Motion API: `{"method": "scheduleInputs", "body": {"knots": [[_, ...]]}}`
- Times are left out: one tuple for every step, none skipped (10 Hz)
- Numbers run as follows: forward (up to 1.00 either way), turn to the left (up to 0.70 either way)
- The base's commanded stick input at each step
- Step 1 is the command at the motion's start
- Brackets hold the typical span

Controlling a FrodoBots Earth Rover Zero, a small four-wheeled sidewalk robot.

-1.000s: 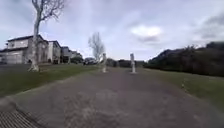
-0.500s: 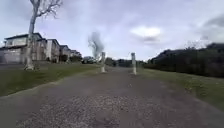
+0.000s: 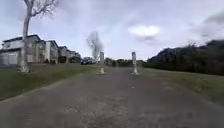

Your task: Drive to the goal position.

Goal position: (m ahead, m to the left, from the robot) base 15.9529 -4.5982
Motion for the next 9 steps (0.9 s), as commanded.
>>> {"method": "scheduleInputs", "body": {"knots": [[0.70, 0.00], [0.70, 0.00], [0.70, 0.00], [0.70, 0.00], [0.70, 0.00], [0.70, 0.00], [0.70, 0.00], [0.70, 0.00], [0.70, 0.00]]}}
